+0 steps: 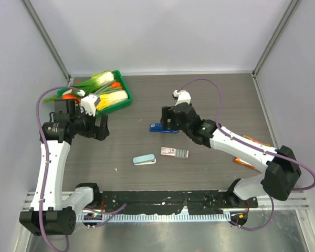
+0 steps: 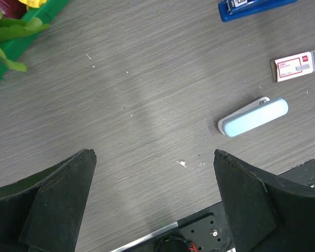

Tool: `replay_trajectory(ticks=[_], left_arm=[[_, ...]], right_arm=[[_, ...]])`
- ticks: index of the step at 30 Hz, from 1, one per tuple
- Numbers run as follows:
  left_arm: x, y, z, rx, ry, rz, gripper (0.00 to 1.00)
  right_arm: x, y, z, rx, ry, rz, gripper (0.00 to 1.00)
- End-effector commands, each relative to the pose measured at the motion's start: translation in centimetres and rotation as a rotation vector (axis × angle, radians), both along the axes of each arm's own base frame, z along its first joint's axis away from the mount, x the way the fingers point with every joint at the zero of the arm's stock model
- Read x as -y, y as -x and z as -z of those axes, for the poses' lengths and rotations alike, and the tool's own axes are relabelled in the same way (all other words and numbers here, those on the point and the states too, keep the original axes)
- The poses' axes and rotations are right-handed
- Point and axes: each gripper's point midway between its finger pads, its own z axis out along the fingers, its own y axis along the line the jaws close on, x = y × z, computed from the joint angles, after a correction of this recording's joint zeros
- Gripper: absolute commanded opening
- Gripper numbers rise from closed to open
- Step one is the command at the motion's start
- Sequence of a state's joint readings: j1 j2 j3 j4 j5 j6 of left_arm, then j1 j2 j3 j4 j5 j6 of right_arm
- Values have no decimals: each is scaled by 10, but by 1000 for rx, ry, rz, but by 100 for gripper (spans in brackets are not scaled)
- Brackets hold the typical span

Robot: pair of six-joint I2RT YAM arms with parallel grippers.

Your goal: Unload the staples from the stapler

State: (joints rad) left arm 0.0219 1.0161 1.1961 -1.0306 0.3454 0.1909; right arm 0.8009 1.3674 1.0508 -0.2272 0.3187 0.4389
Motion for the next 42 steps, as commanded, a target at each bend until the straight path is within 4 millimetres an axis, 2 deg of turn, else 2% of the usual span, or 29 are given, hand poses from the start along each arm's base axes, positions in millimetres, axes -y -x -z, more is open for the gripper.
replay_trajectory(ticks=[1,2,3,4,7,13,15,19,24,26,27,29,30,34,42], left_arm=[[6,7,3,-8,34,19,100],[7,7,3,-4,40,19,100],[9,8,3,-10,52,18,100],[13,10,3,-16,77,34,100],[22,14,3,-39,124,59,100],[13,8,0,1,170,8,100],[8,6,0,14,182,-14,100],[7,8,11,-13,210,-26,100],[7,12,28,-62,212,-21,100],[8,13,33,-82,215,-10,100],[8,14,35,-88,214,-7,100],[9,16,33,-79,214,1,100],[9,16,33,-77,214,4,100],[8,17,33,-67,204,12,100],[8,20,37,-70,195,26,100]], right_arm=[[-25,5,-8,78,106,-91,85],[-30,7,-10,96,145,-133,85],[-37,11,-3,89,176,-179,85],[-50,23,1,83,189,-265,85],[-67,44,10,98,246,-456,85],[-71,58,31,128,367,-628,86],[-75,70,39,146,400,-706,86],[-88,89,46,201,438,-869,86],[-104,114,65,185,437,-1037,86],[-110,117,68,179,450,-1071,86],[-109,121,80,146,474,-1092,86],[-114,124,83,139,483,-1118,86],[-113,126,92,117,502,-1134,86],[-117,125,103,99,524,-1154,86],[-126,121,107,106,529,-1171,82]])
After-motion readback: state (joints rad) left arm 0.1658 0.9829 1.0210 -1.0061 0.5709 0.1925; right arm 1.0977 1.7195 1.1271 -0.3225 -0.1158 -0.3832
